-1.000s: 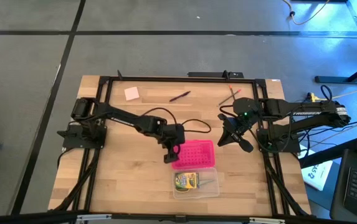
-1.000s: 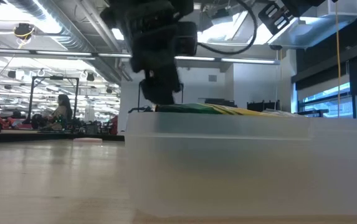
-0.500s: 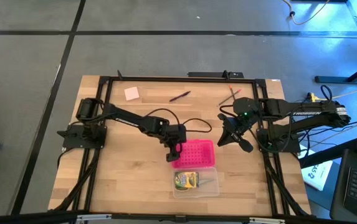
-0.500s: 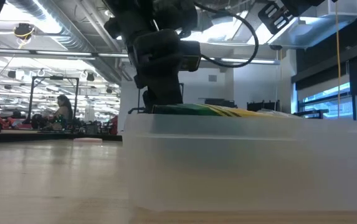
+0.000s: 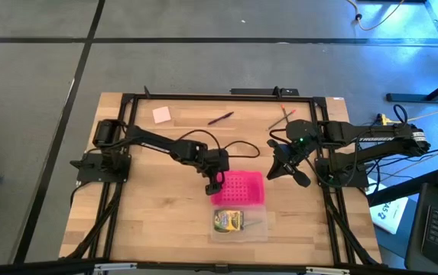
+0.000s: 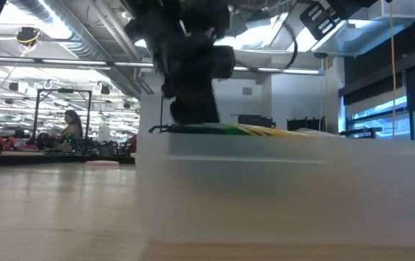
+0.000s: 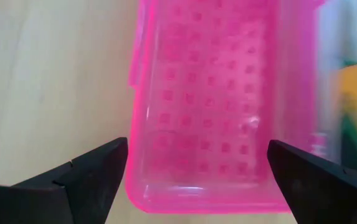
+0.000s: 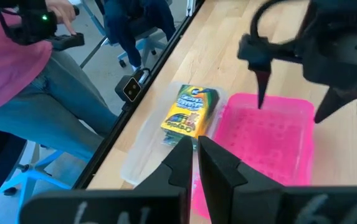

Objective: Pack school essentials
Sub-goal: Adjust the pink box

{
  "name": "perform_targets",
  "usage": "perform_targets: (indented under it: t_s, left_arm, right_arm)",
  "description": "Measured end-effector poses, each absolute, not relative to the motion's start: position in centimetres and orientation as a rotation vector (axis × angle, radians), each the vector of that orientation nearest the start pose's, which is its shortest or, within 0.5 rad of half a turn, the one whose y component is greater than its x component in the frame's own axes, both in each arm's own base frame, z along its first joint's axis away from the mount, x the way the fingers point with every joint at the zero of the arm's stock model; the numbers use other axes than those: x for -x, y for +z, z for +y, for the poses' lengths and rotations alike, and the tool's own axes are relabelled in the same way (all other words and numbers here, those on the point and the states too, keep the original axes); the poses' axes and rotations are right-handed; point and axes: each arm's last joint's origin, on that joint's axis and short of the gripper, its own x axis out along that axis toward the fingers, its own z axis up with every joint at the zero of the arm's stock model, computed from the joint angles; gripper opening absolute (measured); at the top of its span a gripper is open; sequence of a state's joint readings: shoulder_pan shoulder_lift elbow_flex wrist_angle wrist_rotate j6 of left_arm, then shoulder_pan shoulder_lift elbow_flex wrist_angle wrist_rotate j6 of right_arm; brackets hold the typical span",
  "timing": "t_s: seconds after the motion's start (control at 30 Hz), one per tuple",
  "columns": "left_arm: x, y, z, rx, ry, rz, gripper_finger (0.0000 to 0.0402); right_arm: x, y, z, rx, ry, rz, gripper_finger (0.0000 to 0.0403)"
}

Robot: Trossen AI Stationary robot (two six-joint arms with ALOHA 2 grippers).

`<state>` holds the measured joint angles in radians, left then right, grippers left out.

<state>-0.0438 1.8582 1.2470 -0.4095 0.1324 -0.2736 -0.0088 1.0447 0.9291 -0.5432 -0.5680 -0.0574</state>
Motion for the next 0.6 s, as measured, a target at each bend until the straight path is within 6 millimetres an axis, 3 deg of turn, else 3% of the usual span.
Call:
perform_targets:
  t_s: [0.17, 0.47, 0.6]
  left_arm:
    - [-38.5, 20.0, -3.1, 0.203, -0.203, 0.978, 0.0377]
    - [-38.6, 19.9, -3.5, 0.168, -0.247, 0.972, 0.0377]
    - [-38.8, 20.1, -4.0, 0.176, -0.363, 0.935, 0.0377]
  right_arm:
    - [-21.1, 30.7, 1.4, -0.136, 0.556, 0.623, 0.0030]
    - [-21.1, 30.7, 1.4, -0.136, 0.557, 0.623, 0.0030]
    - [-21.0, 30.6, 1.4, -0.148, 0.553, 0.632, 0.0030]
